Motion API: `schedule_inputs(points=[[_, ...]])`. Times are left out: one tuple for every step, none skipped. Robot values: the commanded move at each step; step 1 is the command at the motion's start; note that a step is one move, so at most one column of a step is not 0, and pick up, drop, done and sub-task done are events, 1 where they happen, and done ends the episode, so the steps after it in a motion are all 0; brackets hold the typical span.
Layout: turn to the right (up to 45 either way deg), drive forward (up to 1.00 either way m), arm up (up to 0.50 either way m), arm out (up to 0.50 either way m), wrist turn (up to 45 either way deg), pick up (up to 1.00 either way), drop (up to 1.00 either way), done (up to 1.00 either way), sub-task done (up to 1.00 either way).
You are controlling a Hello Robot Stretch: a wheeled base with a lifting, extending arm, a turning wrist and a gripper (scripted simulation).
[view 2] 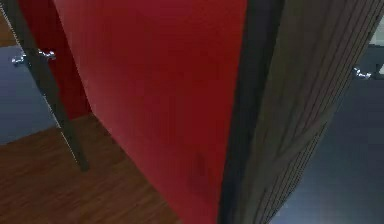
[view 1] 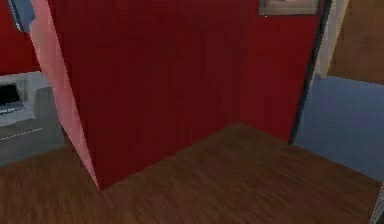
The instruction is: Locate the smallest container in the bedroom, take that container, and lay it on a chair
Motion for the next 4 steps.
schedule_inputs(points=[[30.0,0.0,0.0,0.0,0.0,0.0,0.0,0.0,0.0],[0.0,1.0,0.0,0.0,0.0,0.0,0.0,0.0,0.0],[6.0,0.0,0.0,0.0,0.0,0.0,0.0,0.0,0.0],[0.0,0.4,0.0,0.0,0.0,0.0,0.0,0.0,0.0]])
